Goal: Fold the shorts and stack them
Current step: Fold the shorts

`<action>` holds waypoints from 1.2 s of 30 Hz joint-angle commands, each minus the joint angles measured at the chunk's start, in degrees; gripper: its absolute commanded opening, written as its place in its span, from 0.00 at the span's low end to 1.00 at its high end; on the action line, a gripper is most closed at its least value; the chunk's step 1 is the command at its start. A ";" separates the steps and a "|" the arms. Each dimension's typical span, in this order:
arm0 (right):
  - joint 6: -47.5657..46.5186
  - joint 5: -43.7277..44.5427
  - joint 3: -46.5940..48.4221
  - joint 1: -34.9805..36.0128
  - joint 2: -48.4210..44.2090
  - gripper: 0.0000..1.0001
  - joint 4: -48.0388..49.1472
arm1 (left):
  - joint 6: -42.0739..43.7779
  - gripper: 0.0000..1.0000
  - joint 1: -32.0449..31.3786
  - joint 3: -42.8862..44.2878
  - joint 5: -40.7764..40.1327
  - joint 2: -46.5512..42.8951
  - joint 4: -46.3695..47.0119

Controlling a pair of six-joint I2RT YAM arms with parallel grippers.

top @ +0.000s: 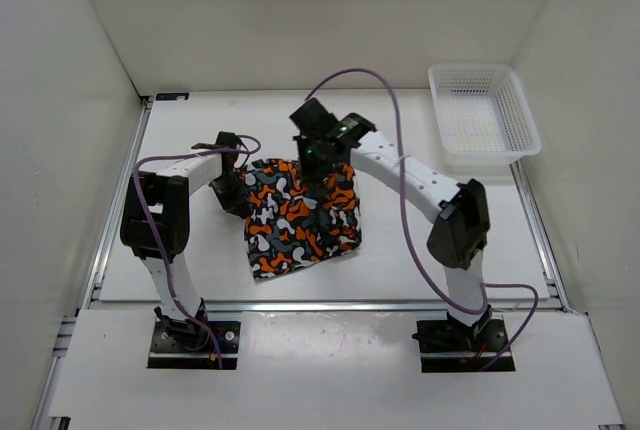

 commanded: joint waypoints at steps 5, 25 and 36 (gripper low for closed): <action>4.34 -1.45 13.42 8.05 11.99 0.00 -2.70 | -0.10 0.10 -0.29 1.03 0.05 0.84 2.03; 3.19 -7.71 15.91 10.17 14.32 0.86 8.35 | -0.63 0.10 -0.29 1.03 -0.47 0.31 2.03; 0.82 2.75 -17.58 10.17 -16.43 0.49 11.71 | 2.61 0.10 3.32 6.65 -3.89 -5.13 -4.38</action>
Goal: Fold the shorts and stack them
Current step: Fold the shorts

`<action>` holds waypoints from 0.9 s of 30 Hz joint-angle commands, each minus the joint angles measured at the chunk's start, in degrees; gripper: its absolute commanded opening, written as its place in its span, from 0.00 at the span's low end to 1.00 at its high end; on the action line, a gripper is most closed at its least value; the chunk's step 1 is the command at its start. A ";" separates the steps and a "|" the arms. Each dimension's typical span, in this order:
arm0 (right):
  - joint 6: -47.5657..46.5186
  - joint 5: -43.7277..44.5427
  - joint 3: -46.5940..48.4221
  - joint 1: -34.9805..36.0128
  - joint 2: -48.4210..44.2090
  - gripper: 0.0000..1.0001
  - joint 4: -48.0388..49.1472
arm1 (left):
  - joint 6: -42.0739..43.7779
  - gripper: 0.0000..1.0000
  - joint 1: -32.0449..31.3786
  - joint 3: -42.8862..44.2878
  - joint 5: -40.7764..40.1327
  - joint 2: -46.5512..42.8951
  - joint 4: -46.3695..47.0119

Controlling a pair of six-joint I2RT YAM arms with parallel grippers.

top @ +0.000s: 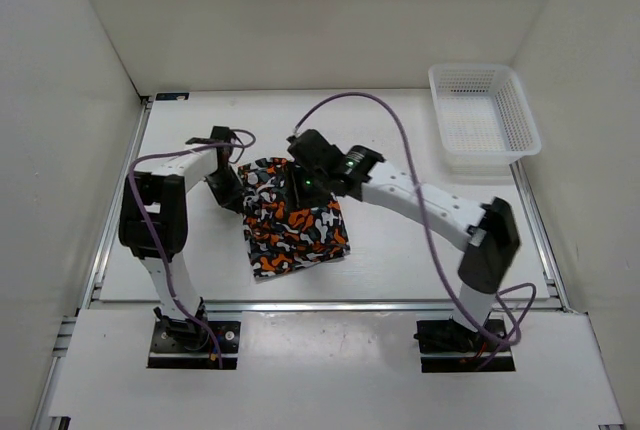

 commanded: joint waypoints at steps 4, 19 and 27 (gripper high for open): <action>0.02 11.02 -14.06 -1.44 -16.43 0.13 -1.39 | 4.13 0.16 3.09 13.39 -9.56 -12.47 -9.77; -8.06 -3.87 -7.59 -11.37 -0.82 0.00 6.68 | 2.21 0.10 -12.03 7.79 9.51 -12.07 -2.49; -7.46 -11.37 0.75 -17.61 16.41 0.00 12.13 | 2.90 0.10 -9.49 5.68 2.03 -1.18 0.41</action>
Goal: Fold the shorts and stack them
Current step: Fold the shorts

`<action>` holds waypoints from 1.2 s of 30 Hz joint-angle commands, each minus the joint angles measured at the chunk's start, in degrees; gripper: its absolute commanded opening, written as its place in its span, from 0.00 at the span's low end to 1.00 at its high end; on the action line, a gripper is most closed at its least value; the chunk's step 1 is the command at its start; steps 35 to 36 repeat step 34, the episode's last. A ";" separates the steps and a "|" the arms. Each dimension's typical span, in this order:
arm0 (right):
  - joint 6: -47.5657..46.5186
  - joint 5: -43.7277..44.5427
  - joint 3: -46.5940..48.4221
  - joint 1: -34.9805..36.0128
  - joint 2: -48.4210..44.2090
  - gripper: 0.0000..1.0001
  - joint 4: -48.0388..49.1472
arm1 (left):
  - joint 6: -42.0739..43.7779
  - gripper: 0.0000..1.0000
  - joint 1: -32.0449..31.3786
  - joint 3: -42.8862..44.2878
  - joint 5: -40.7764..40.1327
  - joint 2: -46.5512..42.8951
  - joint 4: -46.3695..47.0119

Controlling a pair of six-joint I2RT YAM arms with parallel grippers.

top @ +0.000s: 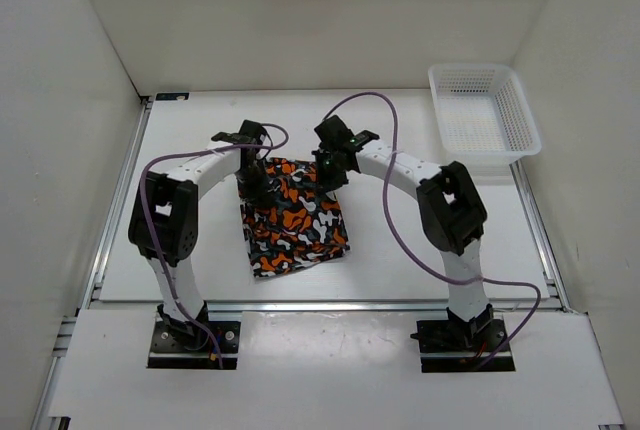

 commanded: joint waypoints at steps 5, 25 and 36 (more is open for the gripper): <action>-0.85 -6.22 7.12 -3.27 12.31 0.00 3.40 | 1.64 0.10 1.25 1.75 -2.72 3.62 3.08; -2.09 19.05 -6.23 -13.71 -34.95 1.00 -11.27 | 9.30 0.69 6.43 25.41 -8.24 -25.71 -15.64; -3.23 29.19 -16.51 -20.93 -51.22 1.00 -20.77 | 5.52 0.83 8.37 11.80 -18.25 -49.17 -16.16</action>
